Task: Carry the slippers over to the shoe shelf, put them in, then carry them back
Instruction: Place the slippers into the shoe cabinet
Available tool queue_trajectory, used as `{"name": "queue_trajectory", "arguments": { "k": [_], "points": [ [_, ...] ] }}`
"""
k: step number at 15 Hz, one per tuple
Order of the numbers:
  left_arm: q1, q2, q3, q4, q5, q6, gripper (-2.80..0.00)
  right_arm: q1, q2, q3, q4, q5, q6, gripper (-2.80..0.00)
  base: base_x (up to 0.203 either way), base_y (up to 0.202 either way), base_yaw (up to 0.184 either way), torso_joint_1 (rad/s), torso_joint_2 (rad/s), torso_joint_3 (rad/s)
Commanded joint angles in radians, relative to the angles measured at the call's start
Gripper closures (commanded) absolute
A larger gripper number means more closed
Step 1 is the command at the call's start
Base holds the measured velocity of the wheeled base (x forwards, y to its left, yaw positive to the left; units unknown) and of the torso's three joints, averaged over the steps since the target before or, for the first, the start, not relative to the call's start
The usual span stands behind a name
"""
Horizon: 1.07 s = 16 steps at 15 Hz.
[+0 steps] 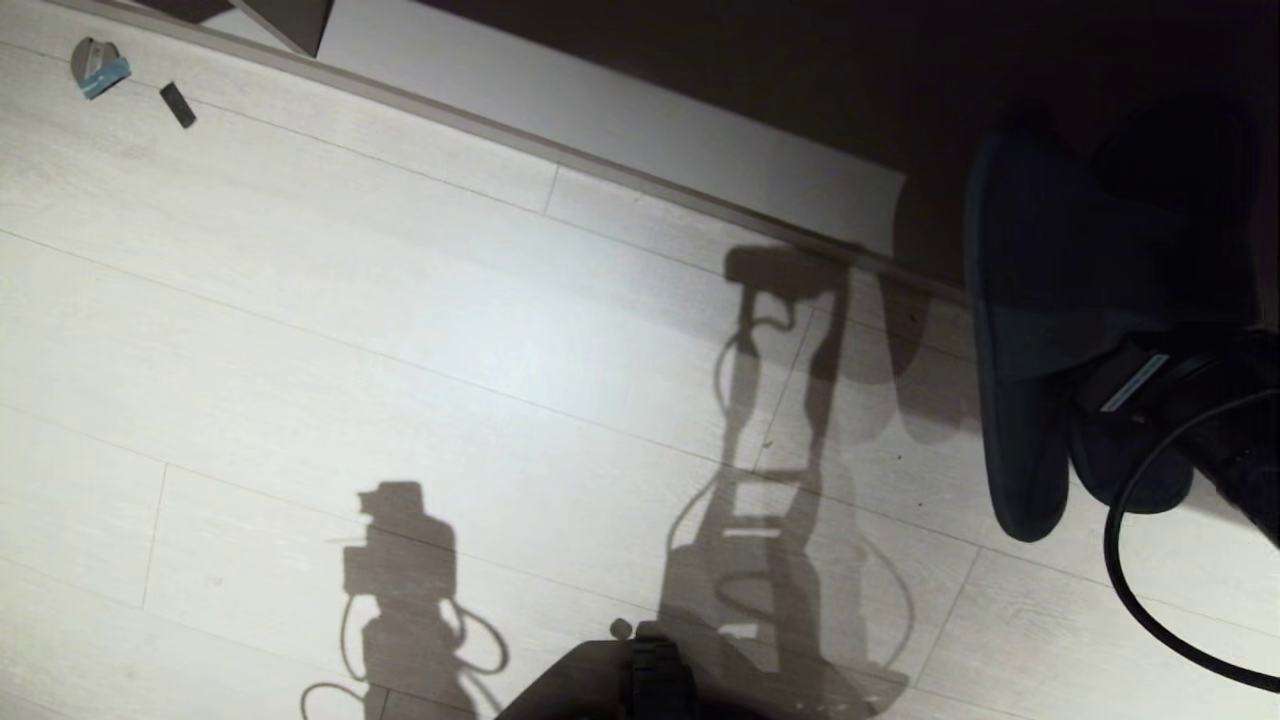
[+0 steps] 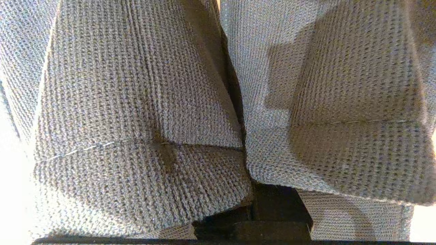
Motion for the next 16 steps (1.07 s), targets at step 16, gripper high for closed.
{"name": "queue_trajectory", "arguments": {
  "k": [16],
  "points": [
    [0.0,0.001,0.0,0.0,0.0,0.0,0.0,0.0,0.332,-0.232,-0.327,-0.171,-0.01,0.0,0.0,0.0,0.0,0.0,0.0,0.0]
  ]
}}
